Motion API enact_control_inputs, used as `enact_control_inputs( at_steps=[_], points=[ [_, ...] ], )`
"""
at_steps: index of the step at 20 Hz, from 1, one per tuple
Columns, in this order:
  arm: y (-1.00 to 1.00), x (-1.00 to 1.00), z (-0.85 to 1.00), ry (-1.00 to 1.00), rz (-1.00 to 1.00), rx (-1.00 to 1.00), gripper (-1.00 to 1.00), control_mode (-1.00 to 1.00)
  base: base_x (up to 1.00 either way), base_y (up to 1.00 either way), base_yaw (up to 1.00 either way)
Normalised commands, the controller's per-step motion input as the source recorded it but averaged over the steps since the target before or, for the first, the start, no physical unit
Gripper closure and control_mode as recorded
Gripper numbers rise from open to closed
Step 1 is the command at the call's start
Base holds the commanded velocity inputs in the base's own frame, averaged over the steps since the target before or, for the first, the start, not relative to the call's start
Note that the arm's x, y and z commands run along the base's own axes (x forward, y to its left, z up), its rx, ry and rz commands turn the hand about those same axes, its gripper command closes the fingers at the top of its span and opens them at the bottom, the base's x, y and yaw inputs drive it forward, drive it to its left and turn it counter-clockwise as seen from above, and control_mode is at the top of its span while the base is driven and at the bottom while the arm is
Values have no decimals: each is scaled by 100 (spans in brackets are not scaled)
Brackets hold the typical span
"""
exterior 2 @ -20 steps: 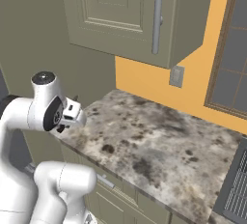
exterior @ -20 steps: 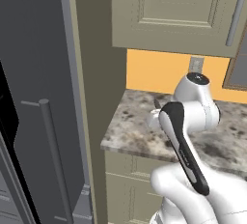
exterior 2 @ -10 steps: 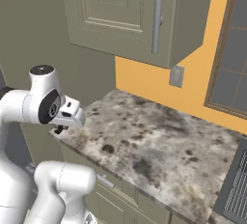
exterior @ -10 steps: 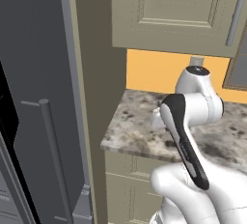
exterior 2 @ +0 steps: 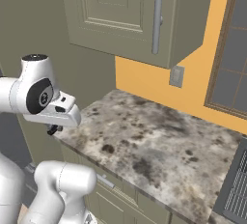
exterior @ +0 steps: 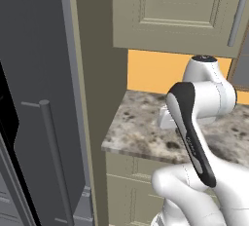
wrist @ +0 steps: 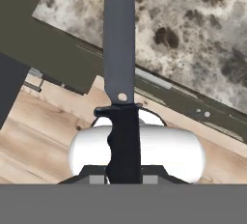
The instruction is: Retrieve the butter from the fridge and place it on a plate on the dining table. Then retrieve the butter knife by the fridge and place it near the plate.
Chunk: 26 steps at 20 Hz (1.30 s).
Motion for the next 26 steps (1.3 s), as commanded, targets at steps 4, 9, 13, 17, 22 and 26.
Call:
enact_control_inputs(
  at_steps=[4, 9, 13, 17, 22, 26],
  points=[
    [0, 0, 0, 0, 0, 0, 100, -100, 0, 0, 0],
    [0, -4, 0, 0, 0, 0, 100, 100, -35, 0, -6],
    [0, 0, 0, 0, 0, 0, 100, 100, -99, -24, -30],
    [0, 0, 0, 0, 0, 0, 100, 100, -94, -62, -44],
    [0, 0, 0, 0, 0, 0, 100, 100, -32, -77, -64],
    [0, 0, 0, 0, 0, 0, 100, 100, -2, -100, -61]
  ],
)
